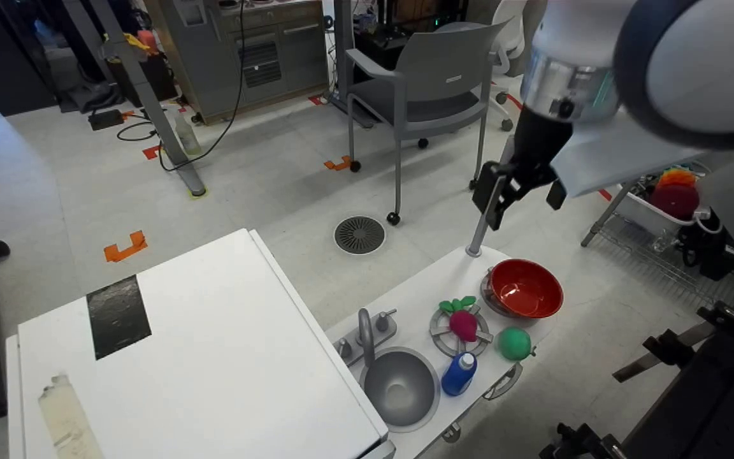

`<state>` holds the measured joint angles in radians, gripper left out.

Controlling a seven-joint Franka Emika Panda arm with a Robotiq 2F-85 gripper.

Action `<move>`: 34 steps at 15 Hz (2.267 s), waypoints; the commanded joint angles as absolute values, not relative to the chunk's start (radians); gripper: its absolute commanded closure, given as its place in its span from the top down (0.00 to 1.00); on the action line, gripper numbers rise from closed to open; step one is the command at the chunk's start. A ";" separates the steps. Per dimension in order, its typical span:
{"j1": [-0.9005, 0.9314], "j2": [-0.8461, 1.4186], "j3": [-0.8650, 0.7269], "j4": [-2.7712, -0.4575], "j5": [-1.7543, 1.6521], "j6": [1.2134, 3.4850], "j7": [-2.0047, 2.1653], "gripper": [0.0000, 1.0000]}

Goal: Pick up the strawberry plush toy and place it in the bowl

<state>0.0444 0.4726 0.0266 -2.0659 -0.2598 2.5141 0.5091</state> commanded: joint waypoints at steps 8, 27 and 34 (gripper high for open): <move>0.194 1.120 -0.141 -1.607 -0.138 2.493 0.538 1.00; 0.236 1.498 -0.181 -1.159 -0.082 2.324 0.754 0.49; 0.237 1.494 -0.197 -1.164 -0.101 2.324 0.820 0.00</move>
